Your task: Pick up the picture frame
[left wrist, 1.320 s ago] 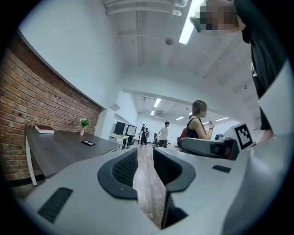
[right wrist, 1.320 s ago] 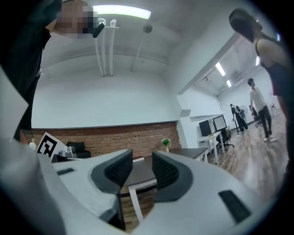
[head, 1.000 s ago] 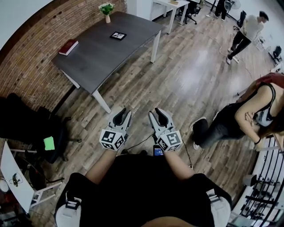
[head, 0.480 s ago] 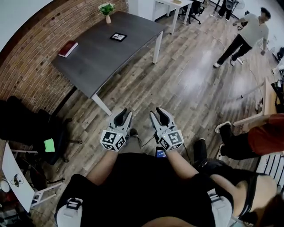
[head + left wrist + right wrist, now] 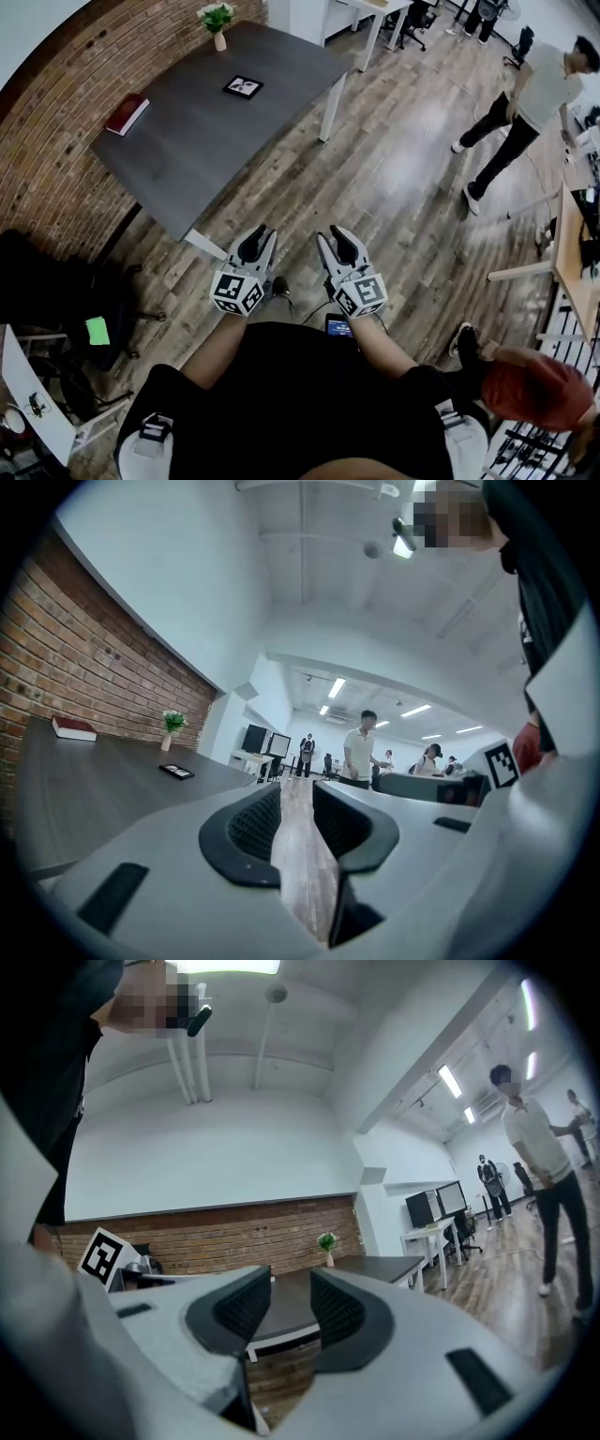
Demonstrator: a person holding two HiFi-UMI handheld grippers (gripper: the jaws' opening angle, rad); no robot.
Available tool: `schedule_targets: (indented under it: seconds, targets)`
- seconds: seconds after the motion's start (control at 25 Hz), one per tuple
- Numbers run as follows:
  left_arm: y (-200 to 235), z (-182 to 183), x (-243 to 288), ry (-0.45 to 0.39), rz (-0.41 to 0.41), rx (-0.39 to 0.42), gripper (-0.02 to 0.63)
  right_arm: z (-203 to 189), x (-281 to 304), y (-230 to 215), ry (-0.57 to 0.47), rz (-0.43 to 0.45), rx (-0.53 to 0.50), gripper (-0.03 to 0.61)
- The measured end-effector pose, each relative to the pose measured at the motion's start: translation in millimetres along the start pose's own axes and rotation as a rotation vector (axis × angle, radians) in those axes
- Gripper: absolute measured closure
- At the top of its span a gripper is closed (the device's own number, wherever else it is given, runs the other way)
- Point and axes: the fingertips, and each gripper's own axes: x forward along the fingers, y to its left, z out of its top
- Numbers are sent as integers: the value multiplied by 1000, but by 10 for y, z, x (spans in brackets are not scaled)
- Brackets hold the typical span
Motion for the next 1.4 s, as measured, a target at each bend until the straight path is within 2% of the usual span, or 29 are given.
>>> schedule_targets:
  seconds: [0.36, 0.68, 0.92, 1.08, 1.4]
  targets:
    - [825, 323, 1071, -4, -29, -15, 523, 165, 1223, -570, 17, 1, -1, 443]
    - [1219, 426, 1826, -2, -41, -34, 523, 333, 1817, -1128, 6, -31, -10, 443]
    - [1403, 381, 2521, 8, -28, -29, 522, 332, 2208, -1786, -11, -30, 11, 443]
    - [1466, 390, 3072, 14, 10, -19, 523, 379, 2493, -2281, -12, 14, 30, 443]
    - [1617, 636, 4162, -8, 135, -19, 522, 573, 3096, -3190, 34, 163, 53, 443]
